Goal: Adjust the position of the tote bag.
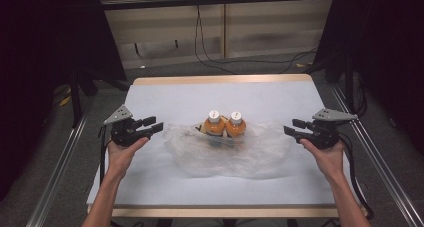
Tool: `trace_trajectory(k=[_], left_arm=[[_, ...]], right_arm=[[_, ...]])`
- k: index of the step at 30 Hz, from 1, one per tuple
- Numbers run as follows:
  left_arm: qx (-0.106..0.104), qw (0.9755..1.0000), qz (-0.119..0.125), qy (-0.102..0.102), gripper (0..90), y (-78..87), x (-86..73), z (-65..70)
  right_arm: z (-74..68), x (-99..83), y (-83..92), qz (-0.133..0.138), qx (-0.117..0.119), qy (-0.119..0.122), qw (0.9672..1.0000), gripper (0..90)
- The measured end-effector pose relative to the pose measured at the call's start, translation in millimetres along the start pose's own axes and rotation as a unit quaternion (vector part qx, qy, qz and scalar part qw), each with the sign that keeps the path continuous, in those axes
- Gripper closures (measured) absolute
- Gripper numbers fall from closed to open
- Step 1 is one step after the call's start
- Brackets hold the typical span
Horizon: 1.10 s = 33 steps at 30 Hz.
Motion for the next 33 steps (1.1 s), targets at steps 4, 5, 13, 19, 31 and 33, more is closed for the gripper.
trace_trajectory(k=[4,5,13,19,31,33], left_arm=[[-0.045,0.9986,0.009,-0.026,69.5,-18.5,19.3,20.5],[-0.055,0.998,0.007,-0.032,71.6,-24.5,23.3,24.6],[-0.104,0.9919,-0.029,-0.067,84.9,-63.5,54.9,49.2],[-0.126,0.9868,-0.068,-0.075,90.0,-89.1,43.1,61.5],[-0.161,0.9741,-0.128,-0.094,90.0,-100.9,6.2,77.8],[-0.162,0.9683,-0.158,-0.106,90.0,-102.6,-1.1,77.7]], right_arm=[[-13.8,4.4,-6.3,-0.007,0.027,0.01,0.9996,66.9],[-17.6,5.0,-9.6,-0.013,0.029,0.015,0.9994,70.0],[-42.2,14.5,-33.9,-0.036,0.073,0.041,0.9959,86.2],[-58.9,16.6,-51.0,-0.059,0.096,0.058,0.9919,90.0],[-71.0,-12.8,-83.9,-0.159,0.116,0.087,0.9766,90.0],[-72.8,-14.7,-84.0,-0.166,0.12,0.087,0.9749,90.0]])
Point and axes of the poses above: each handheld gripper's, and its own axes: y roughly backward along the jaws, x roughly out of its top, z roughly to its right, the point moved 7 cm from there along -y, roughly forward along the jaws, and after that the axes turned 15 degrees about -y, right-handed, at the moved point
